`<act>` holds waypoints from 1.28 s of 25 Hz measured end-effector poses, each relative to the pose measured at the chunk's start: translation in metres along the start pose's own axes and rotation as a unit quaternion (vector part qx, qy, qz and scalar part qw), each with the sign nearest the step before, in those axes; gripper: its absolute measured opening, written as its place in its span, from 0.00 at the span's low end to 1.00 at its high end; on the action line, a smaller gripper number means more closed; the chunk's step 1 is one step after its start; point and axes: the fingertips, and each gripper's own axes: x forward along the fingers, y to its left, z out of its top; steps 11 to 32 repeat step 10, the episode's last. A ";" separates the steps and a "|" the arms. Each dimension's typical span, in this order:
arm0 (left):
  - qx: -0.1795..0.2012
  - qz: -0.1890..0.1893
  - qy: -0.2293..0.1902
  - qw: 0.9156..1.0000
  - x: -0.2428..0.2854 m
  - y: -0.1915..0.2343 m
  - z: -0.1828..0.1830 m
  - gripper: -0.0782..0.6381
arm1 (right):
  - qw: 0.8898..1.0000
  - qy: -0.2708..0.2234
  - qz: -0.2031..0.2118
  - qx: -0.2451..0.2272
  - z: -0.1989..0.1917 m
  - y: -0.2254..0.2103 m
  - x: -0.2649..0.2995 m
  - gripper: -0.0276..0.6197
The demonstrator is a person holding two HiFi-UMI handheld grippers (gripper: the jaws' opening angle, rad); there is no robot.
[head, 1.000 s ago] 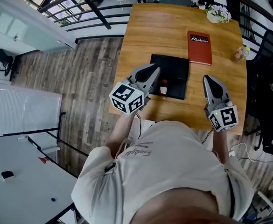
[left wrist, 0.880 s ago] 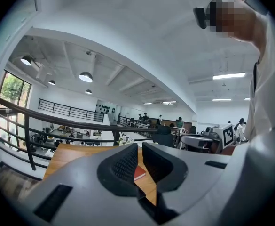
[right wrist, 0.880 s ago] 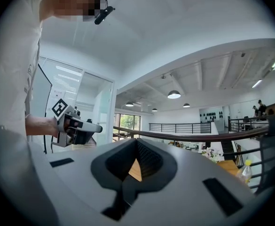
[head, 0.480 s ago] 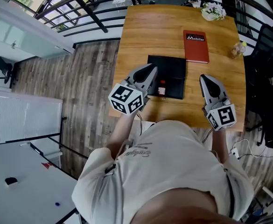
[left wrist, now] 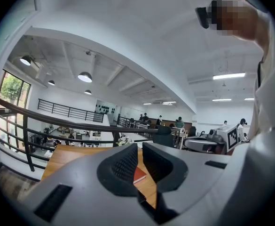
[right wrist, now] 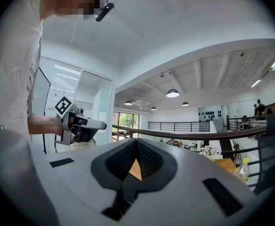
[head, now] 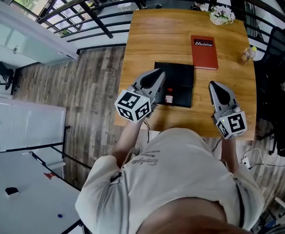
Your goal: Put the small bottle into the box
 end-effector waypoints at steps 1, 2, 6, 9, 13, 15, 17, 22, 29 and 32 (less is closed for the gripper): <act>0.001 0.000 0.000 1.000 -0.001 0.000 0.001 0.16 | 1.000 -0.001 0.000 0.000 0.001 0.000 0.000 0.03; 0.001 0.001 0.000 1.000 -0.002 0.001 0.002 0.16 | 1.000 -0.002 0.001 -0.001 0.002 0.000 0.001 0.03; 0.000 0.003 0.001 1.000 -0.009 0.003 0.002 0.16 | 1.000 -0.007 0.005 -0.004 0.006 0.006 0.005 0.03; -0.005 0.007 0.002 1.000 -0.016 0.003 -0.002 0.16 | 1.000 -0.007 0.010 -0.002 0.004 0.013 0.006 0.03; -0.006 0.008 0.002 1.000 -0.018 0.003 -0.003 0.16 | 1.000 -0.007 0.011 -0.001 0.003 0.015 0.007 0.03; -0.006 0.008 0.002 1.000 -0.018 0.003 -0.003 0.16 | 1.000 -0.007 0.011 -0.001 0.003 0.015 0.007 0.03; -0.006 0.008 0.002 1.000 -0.018 0.003 -0.003 0.16 | 1.000 -0.007 0.011 -0.001 0.003 0.015 0.007 0.03; -0.006 0.008 0.002 1.000 -0.018 0.003 -0.003 0.16 | 1.000 -0.007 0.011 -0.001 0.003 0.015 0.007 0.03; -0.006 0.008 0.002 1.000 -0.018 0.003 -0.003 0.16 | 1.000 -0.007 0.011 -0.001 0.003 0.015 0.007 0.03; -0.006 0.008 0.002 1.000 -0.018 0.003 -0.003 0.16 | 1.000 -0.007 0.011 -0.001 0.003 0.015 0.007 0.03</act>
